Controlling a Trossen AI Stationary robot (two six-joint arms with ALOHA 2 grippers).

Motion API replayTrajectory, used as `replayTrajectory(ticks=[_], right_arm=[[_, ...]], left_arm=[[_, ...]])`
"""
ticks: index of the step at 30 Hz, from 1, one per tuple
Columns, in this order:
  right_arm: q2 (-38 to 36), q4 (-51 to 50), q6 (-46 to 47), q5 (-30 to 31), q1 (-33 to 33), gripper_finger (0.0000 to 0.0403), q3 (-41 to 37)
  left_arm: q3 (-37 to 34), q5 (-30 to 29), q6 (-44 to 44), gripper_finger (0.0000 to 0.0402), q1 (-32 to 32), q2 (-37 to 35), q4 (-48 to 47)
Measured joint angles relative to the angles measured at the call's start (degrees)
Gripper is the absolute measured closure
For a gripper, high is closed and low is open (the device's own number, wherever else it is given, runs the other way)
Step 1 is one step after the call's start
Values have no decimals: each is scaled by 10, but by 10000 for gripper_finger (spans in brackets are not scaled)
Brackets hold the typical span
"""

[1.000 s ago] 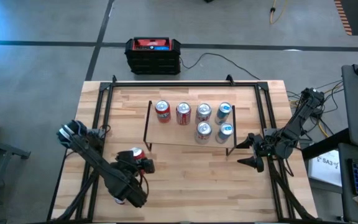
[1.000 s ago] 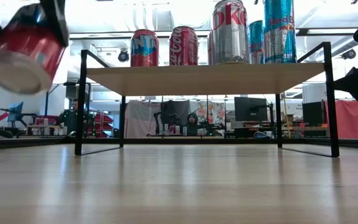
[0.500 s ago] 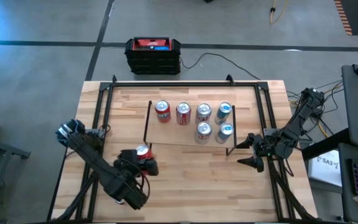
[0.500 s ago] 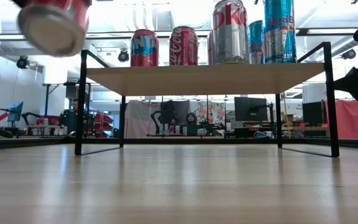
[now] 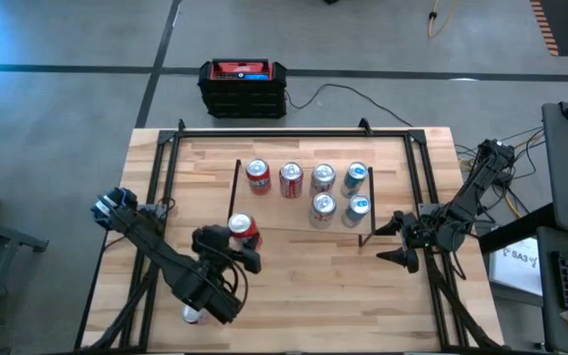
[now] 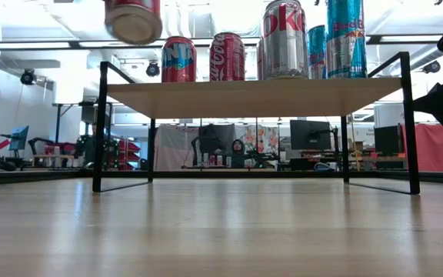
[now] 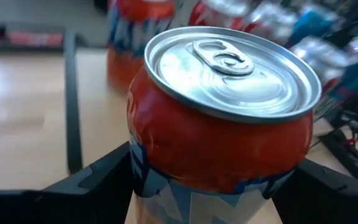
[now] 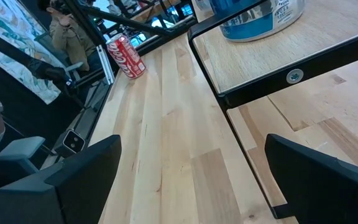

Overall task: Place canned beverage on shelf
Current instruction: Put the red soda can on the shelf aligned with the other red soda can

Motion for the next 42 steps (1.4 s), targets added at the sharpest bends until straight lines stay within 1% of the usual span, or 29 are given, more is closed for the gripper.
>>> replayTrajectory(ticks=[3,6,15,19,27,36,42], right_arm=[[0,0,0,0,0,19,0],[0,0,0,0,0,19,0],[0,0,0,0,0,19,0],[0,0,0,0,0,19,0],[0,0,0,0,0,19,0],[0,0,0,0,0,19,0],[0,0,0,0,0,19,0]], left_arm=[[0,-39,44,115,6,2,0],[-1,-47,76,115,17,7,0],[-22,-96,91,115,52,28,0],[-26,-98,86,115,67,37,0],[-60,-93,26,114,96,46,1],[-63,-88,24,114,113,46,2],[-64,-61,29,114,121,46,11]])
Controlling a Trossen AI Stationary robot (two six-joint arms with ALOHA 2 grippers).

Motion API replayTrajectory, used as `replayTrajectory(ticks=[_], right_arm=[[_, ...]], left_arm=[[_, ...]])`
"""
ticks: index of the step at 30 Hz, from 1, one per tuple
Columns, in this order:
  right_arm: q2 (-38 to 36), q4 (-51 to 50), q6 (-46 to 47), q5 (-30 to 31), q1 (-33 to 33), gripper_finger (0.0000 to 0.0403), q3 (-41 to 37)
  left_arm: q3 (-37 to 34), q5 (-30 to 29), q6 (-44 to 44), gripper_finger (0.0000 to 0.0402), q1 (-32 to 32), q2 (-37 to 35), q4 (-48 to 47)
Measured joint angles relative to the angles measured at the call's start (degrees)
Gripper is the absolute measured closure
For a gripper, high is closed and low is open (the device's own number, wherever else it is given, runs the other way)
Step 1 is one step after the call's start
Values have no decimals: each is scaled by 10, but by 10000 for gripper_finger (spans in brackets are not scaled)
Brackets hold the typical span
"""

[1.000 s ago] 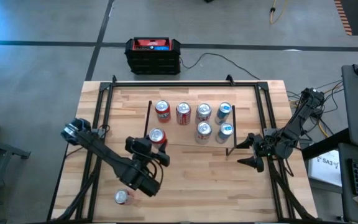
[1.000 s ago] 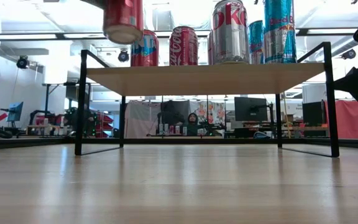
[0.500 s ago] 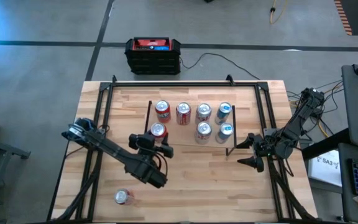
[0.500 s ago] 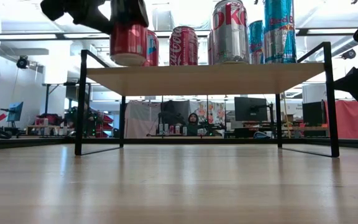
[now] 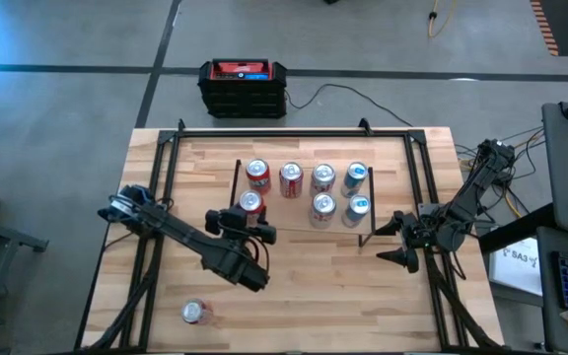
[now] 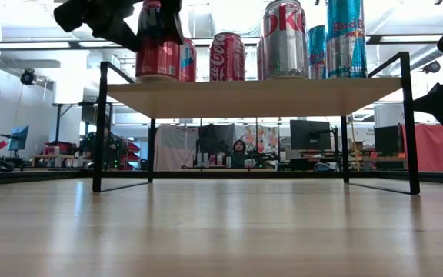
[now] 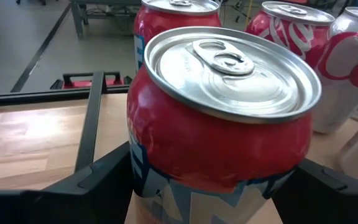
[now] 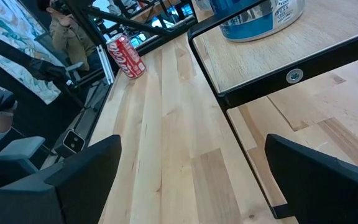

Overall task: Place canned beverage on shelf
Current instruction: Put the red soda can on the shelf aligned with the other red soda can

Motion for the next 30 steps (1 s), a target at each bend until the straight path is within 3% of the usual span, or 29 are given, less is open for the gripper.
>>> replayTrajectory(ticks=[30], right_arm=[[0,0,0,0,0,19,0]], left_arm=[[0,19,36,113,26,-1,35]])
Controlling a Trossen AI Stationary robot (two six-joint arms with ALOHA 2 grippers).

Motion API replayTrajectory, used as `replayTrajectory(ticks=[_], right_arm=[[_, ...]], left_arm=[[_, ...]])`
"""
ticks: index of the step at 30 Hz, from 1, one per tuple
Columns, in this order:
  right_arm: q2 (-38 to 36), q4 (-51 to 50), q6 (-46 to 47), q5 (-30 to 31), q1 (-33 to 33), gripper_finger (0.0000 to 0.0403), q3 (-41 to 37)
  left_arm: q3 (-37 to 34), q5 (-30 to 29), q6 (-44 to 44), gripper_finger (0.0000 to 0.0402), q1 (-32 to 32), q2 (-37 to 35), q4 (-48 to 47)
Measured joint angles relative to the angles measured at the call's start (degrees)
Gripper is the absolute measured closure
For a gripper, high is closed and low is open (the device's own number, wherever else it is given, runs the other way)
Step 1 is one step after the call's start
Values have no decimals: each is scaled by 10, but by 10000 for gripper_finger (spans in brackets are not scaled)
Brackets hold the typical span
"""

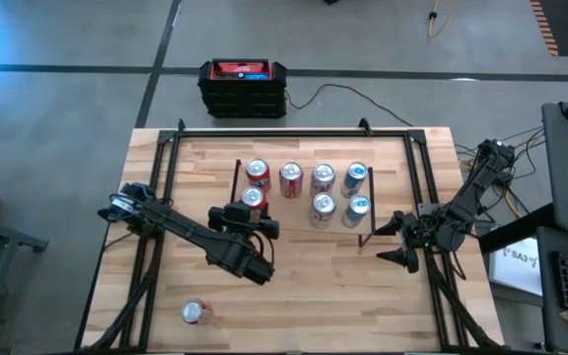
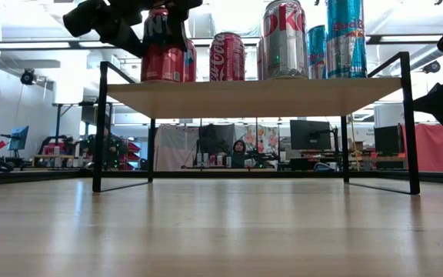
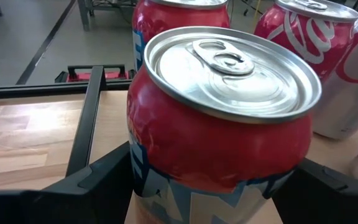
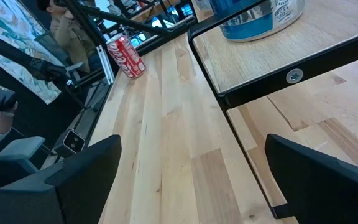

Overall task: Place canned beverage on shelf
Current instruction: Put the red soda can on the shelf aligned with the other red soda can

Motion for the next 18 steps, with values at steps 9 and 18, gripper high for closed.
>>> replayTrajectory(ticks=[9,18], right_arm=[[0,0,0,0,0,19,0],[0,0,0,0,0,19,0]], left_arm=[[2,8,0,113,-2,0,0],[2,30,-7,13,-12,0,-1]])
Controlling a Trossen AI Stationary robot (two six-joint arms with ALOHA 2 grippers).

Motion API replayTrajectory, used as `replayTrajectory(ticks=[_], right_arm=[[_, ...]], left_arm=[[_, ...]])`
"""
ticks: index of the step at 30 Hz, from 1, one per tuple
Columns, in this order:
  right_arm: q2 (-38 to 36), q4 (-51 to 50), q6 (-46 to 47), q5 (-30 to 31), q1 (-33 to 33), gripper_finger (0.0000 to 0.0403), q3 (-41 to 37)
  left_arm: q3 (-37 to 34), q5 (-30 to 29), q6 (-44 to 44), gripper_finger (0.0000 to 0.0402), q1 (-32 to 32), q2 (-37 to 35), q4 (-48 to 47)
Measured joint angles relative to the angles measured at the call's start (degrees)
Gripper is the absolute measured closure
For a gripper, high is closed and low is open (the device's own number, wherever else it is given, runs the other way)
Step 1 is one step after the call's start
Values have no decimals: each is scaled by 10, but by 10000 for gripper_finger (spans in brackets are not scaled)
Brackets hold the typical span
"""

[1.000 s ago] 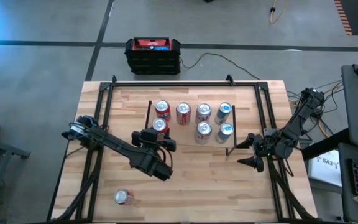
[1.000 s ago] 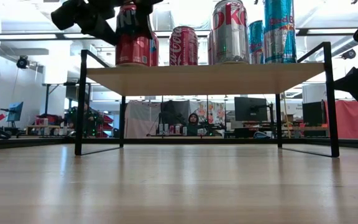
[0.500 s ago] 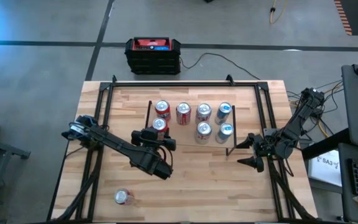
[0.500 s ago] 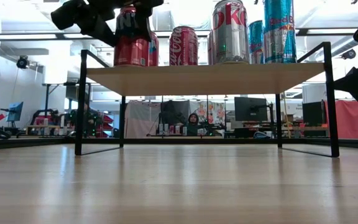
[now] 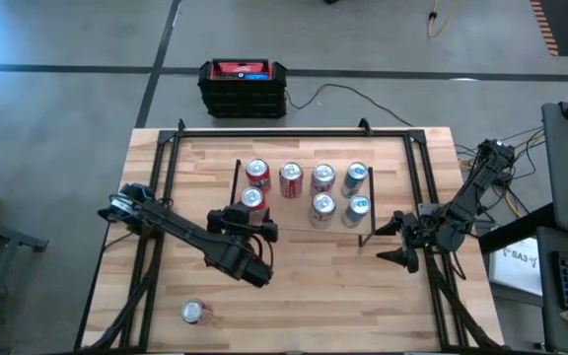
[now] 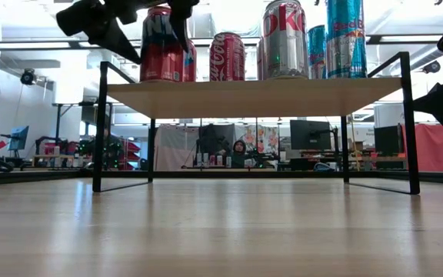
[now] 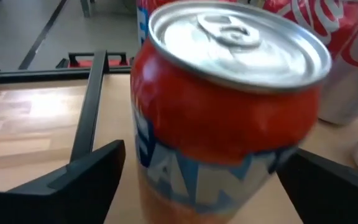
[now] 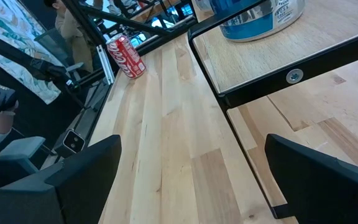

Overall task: Place canned beverage on shelf
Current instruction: Put the red soda can on the shelf aligned with the other red soda can, then put the red white soda can on the shelf aligned with the other red white soda can

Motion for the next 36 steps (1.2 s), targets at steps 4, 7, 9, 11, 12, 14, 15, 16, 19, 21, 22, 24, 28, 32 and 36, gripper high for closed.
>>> replayTrajectory(ticks=[4,7,9,11,12,14,15,16,19,21,22,24,28,32,36], right_arm=[[0,0,0,0,0,19,0],[0,0,0,0,0,19,0],[0,0,0,0,0,19,0],[0,0,0,0,0,19,0],[0,0,0,0,0,19,0],[0,0,0,0,0,19,0],[0,0,0,0,0,19,0],[0,0,0,0,0,19,0],[0,0,0,0,0,19,0],[0,0,0,0,0,19,0],[0,0,0,0,0,19,0],[0,0,0,0,0,19,0],[0,0,0,0,0,19,0],[0,0,0,0,0,19,0],[0,0,0,0,0,19,0]], left_arm=[[6,5,-4,28,-13,0,-6],[32,33,-10,22,-21,0,-25],[62,82,-10,13,-27,0,-39],[100,154,-9,6,-29,0,-45],[120,200,-7,4,-29,0,-44],[166,307,-6,7,-29,0,-44],[189,364,-12,9,-29,0,-44],[211,416,-22,11,-28,1,-44],[260,536,-66,12,-30,7,-43],[273,601,-93,12,-36,8,-43],[274,627,-108,13,-42,8,-43],[268,662,-141,13,-60,7,-44],[243,670,-260,13,-119,7,-44],[225,674,-394,13,-179,7,-44],[225,676,-419,13,-205,5,-44]])
